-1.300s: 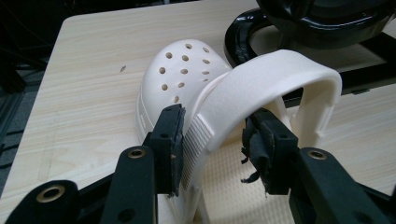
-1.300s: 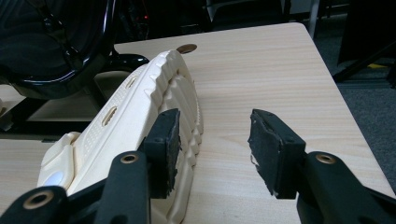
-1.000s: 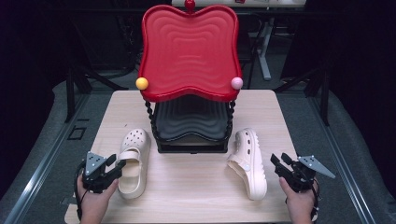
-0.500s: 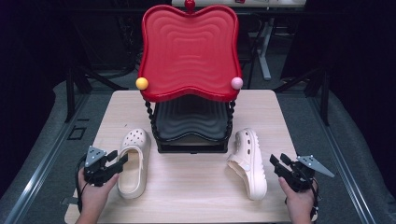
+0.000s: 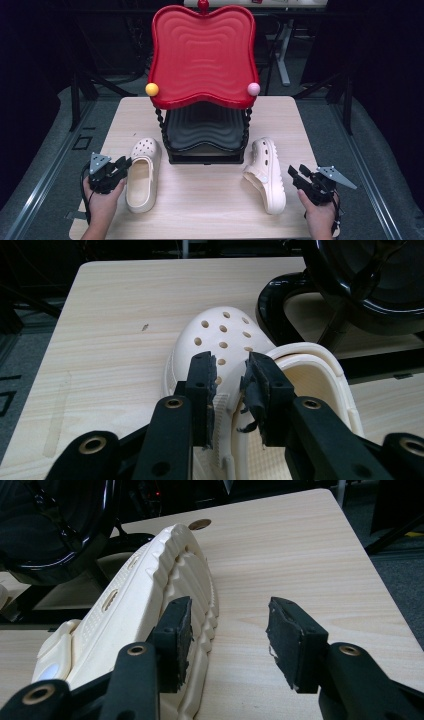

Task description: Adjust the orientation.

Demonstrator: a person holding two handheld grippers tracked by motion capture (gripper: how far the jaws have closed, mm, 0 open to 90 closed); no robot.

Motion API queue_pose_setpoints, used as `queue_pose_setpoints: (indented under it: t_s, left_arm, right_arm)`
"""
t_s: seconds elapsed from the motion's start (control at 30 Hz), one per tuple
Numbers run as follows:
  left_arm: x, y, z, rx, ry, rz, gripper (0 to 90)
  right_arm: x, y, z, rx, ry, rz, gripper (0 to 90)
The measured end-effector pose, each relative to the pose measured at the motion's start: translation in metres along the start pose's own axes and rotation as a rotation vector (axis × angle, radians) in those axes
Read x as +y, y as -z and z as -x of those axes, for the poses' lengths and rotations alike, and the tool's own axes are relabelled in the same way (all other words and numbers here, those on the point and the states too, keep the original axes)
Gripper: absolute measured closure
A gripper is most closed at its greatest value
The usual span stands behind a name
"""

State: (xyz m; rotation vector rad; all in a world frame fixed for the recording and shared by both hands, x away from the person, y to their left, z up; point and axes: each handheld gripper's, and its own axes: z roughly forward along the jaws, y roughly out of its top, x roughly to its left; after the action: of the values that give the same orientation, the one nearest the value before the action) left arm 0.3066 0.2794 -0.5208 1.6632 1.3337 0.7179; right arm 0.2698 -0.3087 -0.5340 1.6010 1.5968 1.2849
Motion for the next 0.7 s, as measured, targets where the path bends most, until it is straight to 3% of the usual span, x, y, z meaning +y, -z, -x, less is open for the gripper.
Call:
queue_pose_setpoints:
  t_s: [0.17,0.27,0.4,0.7]
  left_arm:
    - [-0.001,0.002,0.0,-0.005,0.011,-0.004,69.7]
    - [-0.003,0.004,0.002,-0.038,0.006,-0.012,66.9]
    - [-0.008,0.0,0.009,-0.008,-0.079,-0.041,63.2]
    - [-0.015,-0.008,0.01,0.025,-0.122,-0.074,63.6]
  right_arm:
    - [0.0,0.0,0.0,0.001,-0.003,0.003,51.3]
    - [0.0,0.001,0.0,0.001,0.0,0.007,51.0]
    - [0.0,0.0,0.002,0.0,-0.009,0.011,50.0]
    - [0.0,0.0,0.002,0.0,-0.006,0.007,49.6]
